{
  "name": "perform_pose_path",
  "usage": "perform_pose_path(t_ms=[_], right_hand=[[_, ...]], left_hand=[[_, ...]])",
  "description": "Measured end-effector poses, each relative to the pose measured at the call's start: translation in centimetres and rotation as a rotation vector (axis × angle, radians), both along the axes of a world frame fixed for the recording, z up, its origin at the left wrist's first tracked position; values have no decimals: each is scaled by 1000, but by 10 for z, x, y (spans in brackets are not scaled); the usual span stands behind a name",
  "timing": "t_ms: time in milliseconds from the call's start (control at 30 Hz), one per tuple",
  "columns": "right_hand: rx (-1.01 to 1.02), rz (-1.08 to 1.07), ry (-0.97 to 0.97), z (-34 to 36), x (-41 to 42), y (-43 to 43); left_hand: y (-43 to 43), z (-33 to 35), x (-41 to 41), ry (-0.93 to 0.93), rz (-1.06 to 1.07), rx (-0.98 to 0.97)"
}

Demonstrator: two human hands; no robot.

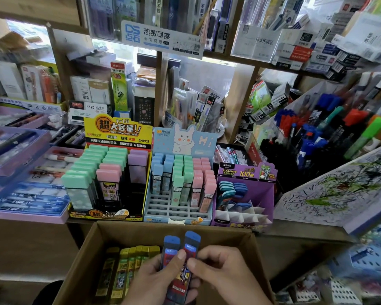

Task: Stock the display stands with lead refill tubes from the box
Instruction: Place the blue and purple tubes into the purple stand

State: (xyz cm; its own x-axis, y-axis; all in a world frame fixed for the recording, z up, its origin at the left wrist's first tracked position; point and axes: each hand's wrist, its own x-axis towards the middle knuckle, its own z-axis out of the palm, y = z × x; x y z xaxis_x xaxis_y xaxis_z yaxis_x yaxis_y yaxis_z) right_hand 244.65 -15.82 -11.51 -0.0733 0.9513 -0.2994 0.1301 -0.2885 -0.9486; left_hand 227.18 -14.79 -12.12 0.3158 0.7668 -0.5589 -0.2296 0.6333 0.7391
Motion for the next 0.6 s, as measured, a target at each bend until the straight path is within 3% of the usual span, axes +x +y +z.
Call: perform_pose_path(t_ms=[167,367,600], right_hand=[[51,-70,-19,-2,8,1],[244,-296,40,8,33,5],[449,-433,-163,25,82,18]], left_hand=[[2,1,-4,2,77,34],[-1,-1,-3,-21,52,94],[5,7,-3,18,85,113]])
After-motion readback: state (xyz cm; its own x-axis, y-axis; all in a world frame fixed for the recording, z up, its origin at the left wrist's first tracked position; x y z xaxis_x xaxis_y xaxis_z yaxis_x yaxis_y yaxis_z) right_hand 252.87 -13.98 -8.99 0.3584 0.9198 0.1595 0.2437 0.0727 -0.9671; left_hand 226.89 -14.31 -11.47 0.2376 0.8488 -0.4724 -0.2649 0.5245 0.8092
